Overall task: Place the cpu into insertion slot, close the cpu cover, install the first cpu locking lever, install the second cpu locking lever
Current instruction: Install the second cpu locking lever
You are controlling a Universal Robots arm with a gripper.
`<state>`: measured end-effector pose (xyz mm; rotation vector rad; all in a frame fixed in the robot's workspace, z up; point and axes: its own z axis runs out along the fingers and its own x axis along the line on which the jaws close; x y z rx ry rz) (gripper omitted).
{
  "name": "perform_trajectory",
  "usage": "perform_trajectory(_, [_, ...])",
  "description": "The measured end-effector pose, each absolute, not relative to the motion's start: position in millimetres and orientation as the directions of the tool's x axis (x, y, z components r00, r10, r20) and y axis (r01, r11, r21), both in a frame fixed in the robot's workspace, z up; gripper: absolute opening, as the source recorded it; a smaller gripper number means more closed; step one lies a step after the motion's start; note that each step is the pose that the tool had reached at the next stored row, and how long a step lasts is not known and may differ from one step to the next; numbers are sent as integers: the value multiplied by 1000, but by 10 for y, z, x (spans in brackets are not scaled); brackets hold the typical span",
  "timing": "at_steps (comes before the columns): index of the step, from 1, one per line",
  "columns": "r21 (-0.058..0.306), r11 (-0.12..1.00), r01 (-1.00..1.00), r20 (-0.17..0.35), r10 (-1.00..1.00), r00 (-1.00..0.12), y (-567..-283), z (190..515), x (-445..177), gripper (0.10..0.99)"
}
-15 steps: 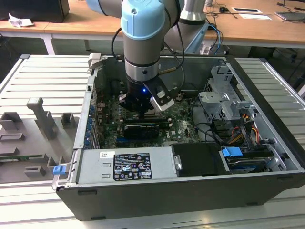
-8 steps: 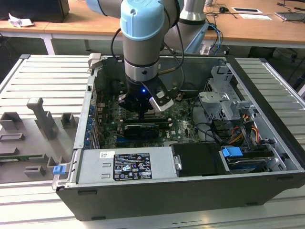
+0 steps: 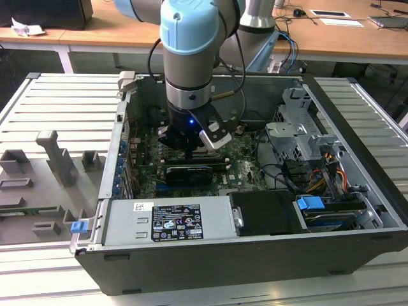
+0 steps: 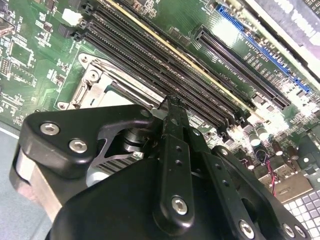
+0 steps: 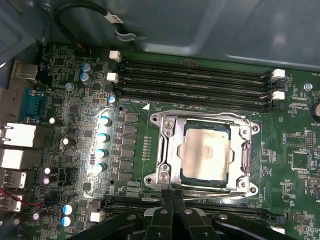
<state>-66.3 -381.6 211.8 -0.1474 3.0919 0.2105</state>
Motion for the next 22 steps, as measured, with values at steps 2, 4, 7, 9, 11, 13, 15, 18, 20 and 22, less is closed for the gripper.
perform_trajectory(2, [133, 986, -97, -45, -92, -995, -3816, 2117, -664, 106])
perform_trajectory(4, [137, 986, -97, -46, -92, -995, -3819, 2109, -666, 106])
perform_trajectory(7, [141, 985, -97, -46, -92, -995, -3834, 2108, -695, 106])
perform_trajectory(9, [141, 985, -97, -46, -92, -995, -3839, 2108, -704, 106])
perform_trajectory(11, [142, 985, -97, -46, -92, -995, -3843, 2106, -711, 106])
perform_trajectory(13, [148, 984, -97, -47, -91, -995, -3854, 2102, -717, 106])
perform_trajectory(15, [151, 984, -98, -48, -91, -995, -3867, 2094, -756, 106])
perform_trajectory(18, [153, 983, -98, -49, -91, -995, -3869, 2086, -781, 106])
perform_trajectory(20, [154, 983, -98, -52, -91, -994, -3871, 2069, -817, 106])
perform_trajectory(22, [155, 983, -98, -53, -91, -994, -3872, 2051, -826, 106])
